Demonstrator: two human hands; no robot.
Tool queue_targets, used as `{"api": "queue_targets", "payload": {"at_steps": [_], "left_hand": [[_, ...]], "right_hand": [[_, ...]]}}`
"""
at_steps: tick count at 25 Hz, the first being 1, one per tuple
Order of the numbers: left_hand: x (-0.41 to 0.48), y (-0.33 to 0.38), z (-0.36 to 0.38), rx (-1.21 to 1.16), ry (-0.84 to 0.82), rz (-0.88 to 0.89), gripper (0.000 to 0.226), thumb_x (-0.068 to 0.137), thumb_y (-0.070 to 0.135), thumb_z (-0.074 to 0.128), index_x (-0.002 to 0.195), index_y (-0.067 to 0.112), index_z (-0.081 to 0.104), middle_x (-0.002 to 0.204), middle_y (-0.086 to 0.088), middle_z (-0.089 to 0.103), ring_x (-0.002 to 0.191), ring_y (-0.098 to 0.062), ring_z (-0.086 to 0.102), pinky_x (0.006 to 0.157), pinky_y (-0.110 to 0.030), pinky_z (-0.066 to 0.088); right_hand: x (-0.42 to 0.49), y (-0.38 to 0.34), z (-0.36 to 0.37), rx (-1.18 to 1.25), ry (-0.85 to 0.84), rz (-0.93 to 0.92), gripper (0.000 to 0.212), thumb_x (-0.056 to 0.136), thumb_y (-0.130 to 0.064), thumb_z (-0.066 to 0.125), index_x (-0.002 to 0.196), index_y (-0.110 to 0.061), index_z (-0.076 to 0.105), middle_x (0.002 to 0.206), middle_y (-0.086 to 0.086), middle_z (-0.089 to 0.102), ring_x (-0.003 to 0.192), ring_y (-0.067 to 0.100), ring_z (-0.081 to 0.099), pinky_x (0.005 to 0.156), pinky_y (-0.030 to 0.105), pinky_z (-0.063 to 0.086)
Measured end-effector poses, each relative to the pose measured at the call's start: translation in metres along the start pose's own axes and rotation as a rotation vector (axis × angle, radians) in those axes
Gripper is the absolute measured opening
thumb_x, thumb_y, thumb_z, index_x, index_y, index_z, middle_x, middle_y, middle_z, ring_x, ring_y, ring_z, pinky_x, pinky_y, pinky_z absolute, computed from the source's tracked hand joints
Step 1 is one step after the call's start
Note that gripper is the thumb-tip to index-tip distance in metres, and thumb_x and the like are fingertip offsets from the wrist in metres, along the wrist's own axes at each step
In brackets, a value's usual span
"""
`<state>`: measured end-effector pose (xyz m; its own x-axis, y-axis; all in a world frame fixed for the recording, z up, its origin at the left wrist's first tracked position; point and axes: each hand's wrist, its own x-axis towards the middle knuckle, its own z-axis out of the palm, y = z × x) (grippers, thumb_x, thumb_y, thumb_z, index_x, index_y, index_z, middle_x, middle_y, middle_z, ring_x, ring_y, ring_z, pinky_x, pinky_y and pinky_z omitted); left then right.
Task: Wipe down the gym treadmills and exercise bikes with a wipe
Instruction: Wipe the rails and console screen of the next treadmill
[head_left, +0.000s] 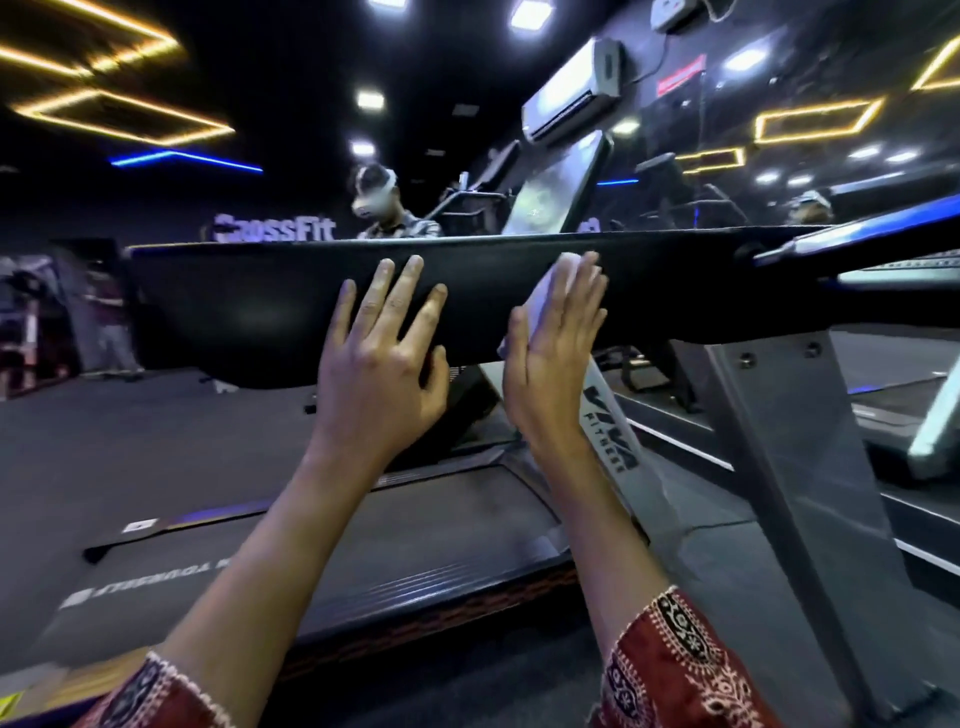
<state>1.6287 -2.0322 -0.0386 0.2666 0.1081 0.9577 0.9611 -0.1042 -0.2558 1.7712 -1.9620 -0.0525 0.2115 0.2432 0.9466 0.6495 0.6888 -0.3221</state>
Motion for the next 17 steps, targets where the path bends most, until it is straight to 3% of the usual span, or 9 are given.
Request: {"api": "queue_targets", "payload": {"at_steps": [3, 8, 11, 14, 17], "left_hand": [[-0.008, -0.016, -0.019, -0.004, -0.038, -0.083, 0.052, 0.082, 0.024, 0.056, 0.131, 0.008, 0.056, 0.144, -0.017, 0.043, 0.135, -0.033, 0.038, 0.112, -0.047, 0.024], [-0.002, -0.030, -0.027, 0.012, -0.053, -0.056, 0.051, 0.083, 0.022, 0.055, 0.132, 0.007, 0.055, 0.143, -0.017, 0.045, 0.134, -0.034, 0.040, 0.113, -0.046, 0.023], [0.022, -0.035, -0.024, -0.014, -0.066, -0.051, 0.050, 0.083, 0.023, 0.054, 0.130, 0.006, 0.056, 0.139, -0.019, 0.049, 0.131, -0.034, 0.043, 0.113, -0.046, 0.023], [0.037, -0.036, -0.022, -0.031, -0.085, -0.071, 0.048, 0.084, 0.026, 0.051, 0.126, 0.006, 0.060, 0.129, -0.019, 0.057, 0.124, -0.034, 0.050, 0.111, -0.047, 0.025], [0.041, -0.039, -0.025, -0.038, -0.156, -0.066, 0.048, 0.085, 0.026, 0.050, 0.127, 0.006, 0.059, 0.128, -0.019, 0.058, 0.120, -0.034, 0.054, 0.110, -0.046, 0.026]], "right_hand": [[-0.016, -0.028, 0.009, -0.024, -0.103, -0.181, 0.058, 0.101, -0.034, 0.025, 0.151, -0.007, 0.014, 0.160, 0.011, 0.004, 0.148, 0.026, 0.000, 0.117, 0.039, -0.007], [0.009, -0.045, 0.014, -0.068, -0.044, -0.159, 0.055, 0.101, -0.030, 0.030, 0.148, -0.002, 0.026, 0.156, 0.021, 0.019, 0.146, 0.035, 0.011, 0.117, 0.043, -0.003], [0.021, -0.060, 0.021, -0.114, -0.023, -0.284, 0.048, 0.102, -0.027, 0.032, 0.141, 0.000, 0.042, 0.150, 0.022, 0.035, 0.141, 0.037, 0.026, 0.117, 0.051, 0.007], [0.039, -0.058, 0.017, -0.150, -0.051, -0.448, 0.041, 0.101, -0.024, 0.035, 0.126, -0.001, 0.059, 0.136, 0.016, 0.054, 0.130, 0.033, 0.046, 0.116, 0.050, 0.013], [0.048, -0.053, 0.013, -0.239, -0.024, -0.259, 0.037, 0.100, -0.023, 0.038, 0.120, -0.004, 0.063, 0.130, 0.013, 0.058, 0.125, 0.031, 0.050, 0.116, 0.050, 0.011]]}}
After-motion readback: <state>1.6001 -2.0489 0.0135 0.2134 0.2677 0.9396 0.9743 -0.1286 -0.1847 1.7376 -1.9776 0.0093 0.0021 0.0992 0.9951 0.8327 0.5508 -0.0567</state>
